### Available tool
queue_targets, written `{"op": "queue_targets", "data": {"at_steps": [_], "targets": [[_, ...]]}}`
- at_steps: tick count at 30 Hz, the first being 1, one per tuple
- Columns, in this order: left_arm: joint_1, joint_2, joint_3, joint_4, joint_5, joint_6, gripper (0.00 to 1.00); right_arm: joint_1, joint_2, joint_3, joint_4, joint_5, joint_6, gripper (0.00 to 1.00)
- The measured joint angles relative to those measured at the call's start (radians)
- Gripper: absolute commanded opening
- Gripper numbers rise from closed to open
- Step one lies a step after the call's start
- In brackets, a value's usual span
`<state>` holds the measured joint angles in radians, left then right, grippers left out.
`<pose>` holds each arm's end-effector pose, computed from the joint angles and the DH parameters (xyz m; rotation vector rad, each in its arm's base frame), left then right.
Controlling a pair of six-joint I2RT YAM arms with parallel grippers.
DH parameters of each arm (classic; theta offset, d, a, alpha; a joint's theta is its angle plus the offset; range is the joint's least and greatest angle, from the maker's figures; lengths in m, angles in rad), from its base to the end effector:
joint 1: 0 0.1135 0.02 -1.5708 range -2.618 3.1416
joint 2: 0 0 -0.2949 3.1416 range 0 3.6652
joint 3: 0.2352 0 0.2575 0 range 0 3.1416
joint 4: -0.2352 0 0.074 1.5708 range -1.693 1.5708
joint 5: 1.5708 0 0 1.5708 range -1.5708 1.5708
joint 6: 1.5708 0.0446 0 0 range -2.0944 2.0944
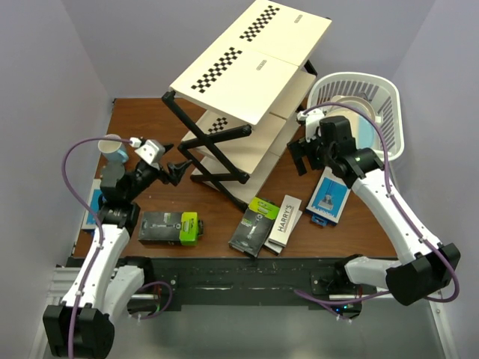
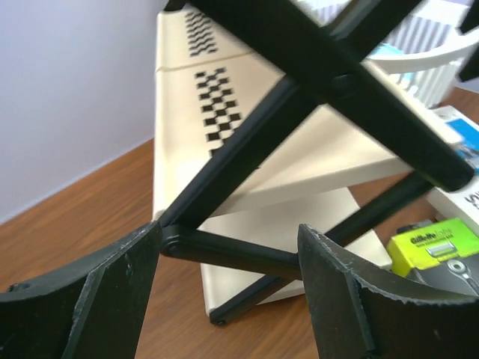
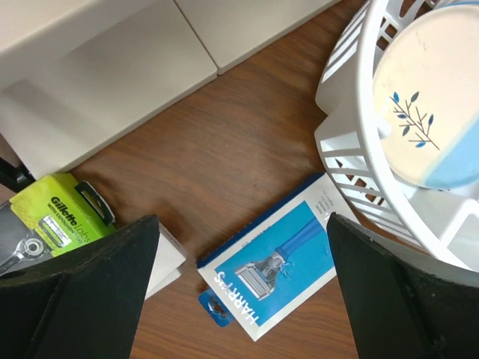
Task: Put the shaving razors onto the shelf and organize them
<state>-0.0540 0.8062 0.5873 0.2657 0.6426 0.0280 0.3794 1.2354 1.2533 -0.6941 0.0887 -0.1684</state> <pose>0.1812 -0.0366 0.3356 0.5720 1.4463 -0.5087 0.2472 0.0943 0.3823 -0.5608 2.1727 0.0143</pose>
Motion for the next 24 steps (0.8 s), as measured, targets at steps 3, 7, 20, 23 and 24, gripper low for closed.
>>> {"op": "queue_targets", "data": {"at_steps": [3,7,20,23,24], "targets": [[-0.004,-0.058,0.009,-0.032,0.045,0.018,0.94,0.0,0.002,0.0,0.0,-0.011,0.0,0.99],[-0.047,-0.065,0.066,-0.027,0.052,-0.002,1.0,0.0,0.004,0.002,-0.002,-0.029,0.0,0.99],[-0.278,0.199,0.152,0.115,-0.112,-0.117,1.0,0.0,0.035,0.035,-0.001,-0.056,0.0,0.99],[-0.293,0.224,0.179,0.135,-0.155,-0.163,1.0,0.0,0.035,0.043,0.0,-0.055,0.0,0.99],[-0.294,0.232,0.189,0.142,-0.17,-0.178,1.0,0.0,0.035,0.043,0.0,-0.055,0.0,0.99]]}}
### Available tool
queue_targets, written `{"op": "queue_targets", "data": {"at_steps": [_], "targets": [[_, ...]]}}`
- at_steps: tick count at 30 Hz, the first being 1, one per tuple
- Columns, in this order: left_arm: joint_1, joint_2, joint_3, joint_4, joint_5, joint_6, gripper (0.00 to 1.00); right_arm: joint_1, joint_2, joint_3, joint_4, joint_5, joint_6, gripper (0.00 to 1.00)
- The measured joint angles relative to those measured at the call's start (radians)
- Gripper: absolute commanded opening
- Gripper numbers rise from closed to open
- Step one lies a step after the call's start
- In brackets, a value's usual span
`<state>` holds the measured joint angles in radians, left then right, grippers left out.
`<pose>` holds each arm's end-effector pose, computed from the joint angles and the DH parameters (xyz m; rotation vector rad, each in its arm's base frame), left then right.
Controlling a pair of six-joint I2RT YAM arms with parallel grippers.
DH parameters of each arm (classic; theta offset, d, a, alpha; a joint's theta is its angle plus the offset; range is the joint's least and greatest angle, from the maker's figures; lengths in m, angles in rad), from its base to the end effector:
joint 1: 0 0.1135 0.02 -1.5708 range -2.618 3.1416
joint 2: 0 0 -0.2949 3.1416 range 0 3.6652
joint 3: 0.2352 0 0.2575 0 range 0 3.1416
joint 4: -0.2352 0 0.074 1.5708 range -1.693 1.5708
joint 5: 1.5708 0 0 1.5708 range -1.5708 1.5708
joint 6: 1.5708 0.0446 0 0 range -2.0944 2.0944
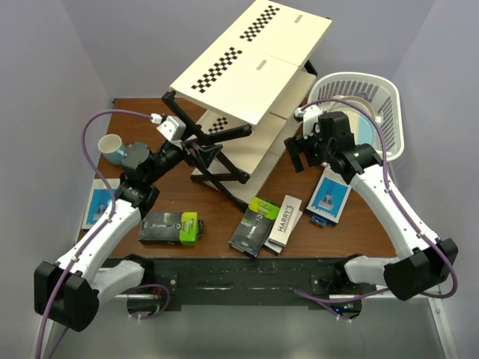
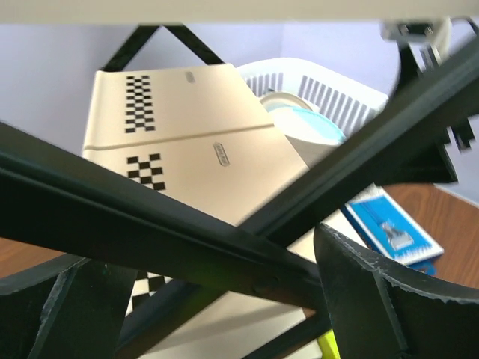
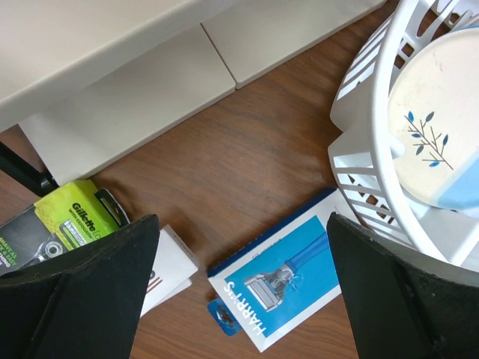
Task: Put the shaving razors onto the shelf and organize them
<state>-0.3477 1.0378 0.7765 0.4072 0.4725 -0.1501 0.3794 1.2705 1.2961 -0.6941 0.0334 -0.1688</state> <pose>0.2188 -0.1009 0.3773 0.5374 1.3831 -0.7411 0.2556 0.1003 0.3881 -0.5888 2.1612 0.0768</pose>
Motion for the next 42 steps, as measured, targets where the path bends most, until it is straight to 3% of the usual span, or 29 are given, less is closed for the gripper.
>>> {"op": "queue_targets", "data": {"at_steps": [3,7,12,18,23,29,35,42], "targets": [[0.0,0.011,0.015,0.01,-0.041,-0.051,0.97,0.0,0.0,0.0,0.0,0.0,0.0,0.99],[-0.003,0.027,0.029,0.004,-0.061,-0.077,0.79,0.0,0.0,0.0,0.0,-0.001,0.0,0.99],[-0.013,0.028,0.049,-0.047,-0.089,-0.061,0.74,0.0,0.013,0.002,0.009,0.0,0.0,0.99],[0.052,-0.04,0.054,-0.157,-0.117,0.021,0.74,0.0,0.039,0.011,0.016,0.0,0.0,0.99],[0.259,-0.088,0.057,-0.212,-0.142,0.134,0.74,0.0,0.046,0.016,0.023,0.001,0.008,0.99],[0.454,-0.061,0.095,-0.19,-0.224,0.182,0.91,-0.008,0.134,0.115,0.061,0.005,0.045,0.99],[0.485,-0.047,0.12,-0.222,-0.241,0.185,0.96,-0.055,0.234,0.172,0.216,0.023,0.11,0.98],[0.485,-0.206,0.056,-0.372,-0.153,0.096,0.93,-0.156,0.415,0.249,0.385,0.027,0.212,0.97]]}}
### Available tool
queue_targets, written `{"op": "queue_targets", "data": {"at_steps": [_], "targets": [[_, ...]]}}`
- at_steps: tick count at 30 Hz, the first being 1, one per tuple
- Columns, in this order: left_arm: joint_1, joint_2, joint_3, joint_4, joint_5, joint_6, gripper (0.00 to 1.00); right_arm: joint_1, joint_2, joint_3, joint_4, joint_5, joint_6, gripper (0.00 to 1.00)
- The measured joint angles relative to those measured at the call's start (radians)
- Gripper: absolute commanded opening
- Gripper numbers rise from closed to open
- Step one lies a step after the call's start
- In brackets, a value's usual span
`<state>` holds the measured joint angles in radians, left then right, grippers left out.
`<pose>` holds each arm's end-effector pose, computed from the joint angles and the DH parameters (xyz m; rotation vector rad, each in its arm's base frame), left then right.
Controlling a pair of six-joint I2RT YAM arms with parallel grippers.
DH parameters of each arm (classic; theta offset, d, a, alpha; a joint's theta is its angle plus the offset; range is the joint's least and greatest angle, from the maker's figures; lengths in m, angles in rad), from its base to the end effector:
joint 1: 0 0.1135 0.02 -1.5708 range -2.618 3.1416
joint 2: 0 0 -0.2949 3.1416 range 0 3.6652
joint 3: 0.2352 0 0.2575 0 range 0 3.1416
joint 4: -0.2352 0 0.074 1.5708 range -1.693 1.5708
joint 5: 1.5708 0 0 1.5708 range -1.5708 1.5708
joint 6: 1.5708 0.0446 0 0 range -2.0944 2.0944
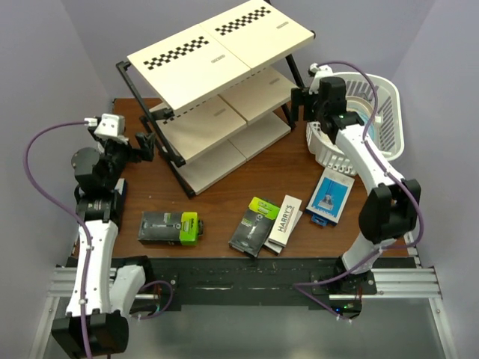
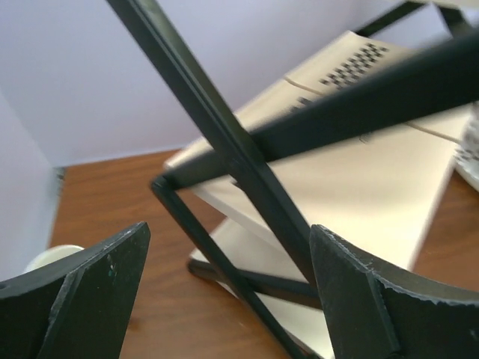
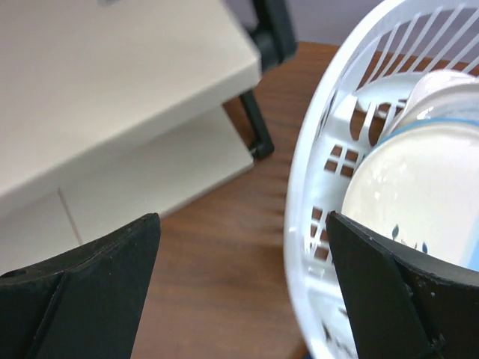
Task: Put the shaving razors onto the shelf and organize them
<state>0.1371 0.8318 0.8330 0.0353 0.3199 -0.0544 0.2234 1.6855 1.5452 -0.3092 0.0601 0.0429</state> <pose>0.1881 0.0118 0.3960 0.1077 1.5351 -0.1796 0.4071 0.0897 0.3794 -0.1441 2.0159 0.1082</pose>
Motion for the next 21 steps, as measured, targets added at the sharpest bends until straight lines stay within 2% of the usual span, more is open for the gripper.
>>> {"op": "queue_targets", "data": {"at_steps": [7,14,21], "targets": [[0.0,-0.066,-0.08,-0.083,0.158,-0.07,0.92,-0.066,0.22,0.205,0.1,-0.077,0.079,0.98],[0.0,0.079,-0.078,-0.074,0.208,-0.105,0.89,-0.115,0.343,0.361,0.108,-0.214,0.111,0.96],[-0.001,0.174,-0.025,-0.026,0.206,-0.109,0.89,-0.13,0.393,0.388,0.144,-0.417,0.134,0.97]]}}
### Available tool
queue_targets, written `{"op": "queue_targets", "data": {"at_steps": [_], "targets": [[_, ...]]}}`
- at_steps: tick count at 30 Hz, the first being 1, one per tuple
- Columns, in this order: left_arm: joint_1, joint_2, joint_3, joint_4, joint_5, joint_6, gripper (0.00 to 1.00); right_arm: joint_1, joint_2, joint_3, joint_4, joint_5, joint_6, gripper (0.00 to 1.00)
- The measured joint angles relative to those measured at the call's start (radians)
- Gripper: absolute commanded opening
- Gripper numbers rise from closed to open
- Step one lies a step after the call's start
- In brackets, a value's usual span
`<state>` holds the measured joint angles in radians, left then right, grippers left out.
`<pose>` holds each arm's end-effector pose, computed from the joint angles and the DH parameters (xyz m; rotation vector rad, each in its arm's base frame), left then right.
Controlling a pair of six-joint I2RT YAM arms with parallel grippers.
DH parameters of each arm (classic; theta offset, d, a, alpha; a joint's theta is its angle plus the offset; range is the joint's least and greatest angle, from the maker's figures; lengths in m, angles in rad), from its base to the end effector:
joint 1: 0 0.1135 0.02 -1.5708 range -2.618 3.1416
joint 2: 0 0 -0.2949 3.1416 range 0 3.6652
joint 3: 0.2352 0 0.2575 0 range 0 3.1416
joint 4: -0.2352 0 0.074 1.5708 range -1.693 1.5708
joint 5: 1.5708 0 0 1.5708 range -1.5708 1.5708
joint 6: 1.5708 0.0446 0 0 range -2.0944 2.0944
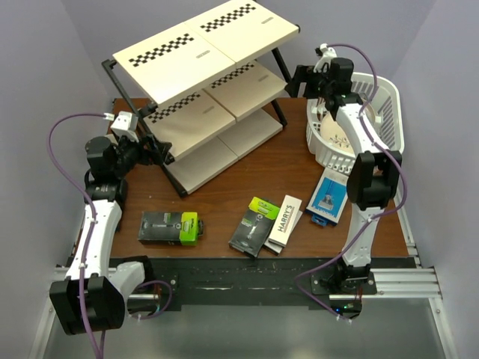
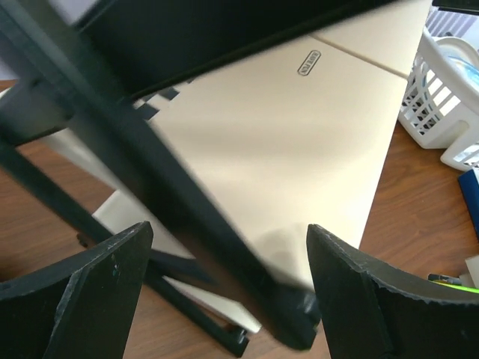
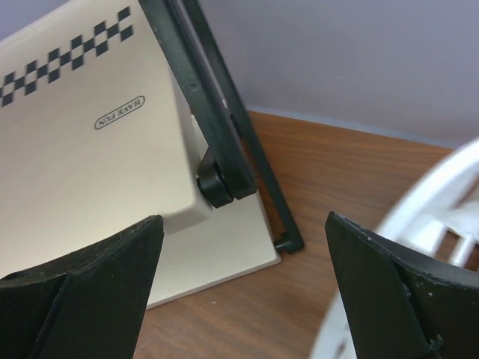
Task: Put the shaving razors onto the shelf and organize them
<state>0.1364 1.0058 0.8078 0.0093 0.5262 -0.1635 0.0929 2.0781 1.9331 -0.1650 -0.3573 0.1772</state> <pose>0.2309 0.0091 0.3510 0.1217 1.7539 -0.4814 0.5263 0.0647 0.3591 -0.1680 1.8861 0.5203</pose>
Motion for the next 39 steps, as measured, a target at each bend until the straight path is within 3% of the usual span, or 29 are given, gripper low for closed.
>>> {"op": "queue_targets", "data": {"at_steps": [6,13,17,24,33,39], "targets": [[0.0,0.002,0.019,-0.008,-0.037,0.027,0.89,0.023,0.071,0.0,0.123,-0.232,0.117,0.98],[0.008,-0.007,0.019,-0.004,-0.085,0.065,0.85,0.029,0.095,-0.013,0.202,-0.316,0.209,0.89],[0.014,-0.005,-0.003,0.061,-0.112,0.1,0.85,0.029,0.09,-0.053,0.251,-0.325,0.224,0.79],[0.029,0.058,-0.023,0.225,-0.143,0.135,0.84,0.023,-0.024,-0.21,0.278,-0.31,0.245,0.74],[0.052,0.15,-0.058,0.463,-0.11,0.148,0.81,0.006,-0.238,-0.445,0.23,-0.237,0.245,0.74],[0.054,0.298,-0.034,0.66,-0.07,0.149,0.82,-0.005,-0.38,-0.555,0.126,-0.174,0.229,0.74]]}}
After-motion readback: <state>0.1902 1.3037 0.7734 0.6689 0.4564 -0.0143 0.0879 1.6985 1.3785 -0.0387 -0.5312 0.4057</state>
